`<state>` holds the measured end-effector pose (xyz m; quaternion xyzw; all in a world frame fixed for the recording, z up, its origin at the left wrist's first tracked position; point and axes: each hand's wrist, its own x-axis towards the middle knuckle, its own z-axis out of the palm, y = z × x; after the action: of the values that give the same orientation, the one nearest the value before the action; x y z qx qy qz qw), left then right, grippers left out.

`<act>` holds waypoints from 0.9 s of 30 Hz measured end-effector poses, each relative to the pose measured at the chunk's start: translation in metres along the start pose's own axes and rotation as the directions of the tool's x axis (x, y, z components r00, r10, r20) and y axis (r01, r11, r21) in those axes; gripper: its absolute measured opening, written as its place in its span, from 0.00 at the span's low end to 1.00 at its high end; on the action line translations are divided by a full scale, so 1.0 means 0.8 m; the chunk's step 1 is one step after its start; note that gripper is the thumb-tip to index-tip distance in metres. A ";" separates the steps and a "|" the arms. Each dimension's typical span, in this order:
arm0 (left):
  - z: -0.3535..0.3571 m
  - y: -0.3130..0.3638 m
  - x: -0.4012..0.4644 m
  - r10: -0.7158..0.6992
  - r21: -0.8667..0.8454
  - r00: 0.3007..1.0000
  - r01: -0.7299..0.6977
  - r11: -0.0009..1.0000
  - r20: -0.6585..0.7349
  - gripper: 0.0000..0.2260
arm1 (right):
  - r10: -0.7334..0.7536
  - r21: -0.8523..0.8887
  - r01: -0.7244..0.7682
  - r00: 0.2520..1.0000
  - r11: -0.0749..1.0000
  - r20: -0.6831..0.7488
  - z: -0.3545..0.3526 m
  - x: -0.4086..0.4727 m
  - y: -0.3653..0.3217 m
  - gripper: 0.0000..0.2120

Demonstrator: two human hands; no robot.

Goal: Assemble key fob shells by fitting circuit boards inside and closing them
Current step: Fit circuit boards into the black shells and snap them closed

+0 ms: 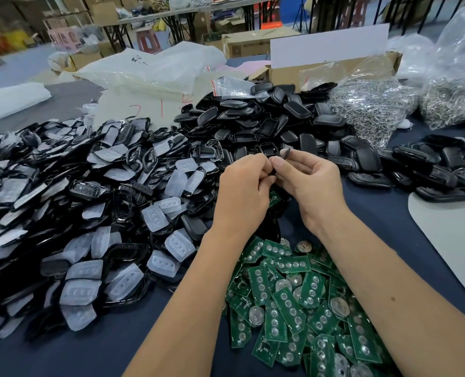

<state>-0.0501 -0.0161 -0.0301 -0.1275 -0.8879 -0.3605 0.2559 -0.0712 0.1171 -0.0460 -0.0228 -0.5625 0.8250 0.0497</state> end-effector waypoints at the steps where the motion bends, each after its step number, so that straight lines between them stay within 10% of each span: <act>1: 0.000 0.002 0.000 0.008 0.000 1.000 -0.008 1.000 0.006 0.04 | -0.004 -0.008 0.003 1.000 1.000 -0.015 0.000 0.000 0.000 0.12; 18: -0.017 -0.013 0.002 -0.225 0.102 0.914 0.202 0.974 0.337 0.08 | 0.074 0.223 -0.072 0.997 0.972 -0.001 -0.013 0.003 -0.014 0.05; 27: -0.019 -0.017 0.004 -0.307 0.112 0.863 0.287 0.952 0.401 0.07 | 0.123 0.281 -0.123 0.992 0.952 0.021 -0.019 0.008 -0.014 0.17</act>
<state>-0.0530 -0.0362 -0.0270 -0.0565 -0.9392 -0.3387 0.0068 -0.0757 0.1357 -0.0411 -0.0491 -0.4369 0.8982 0.0001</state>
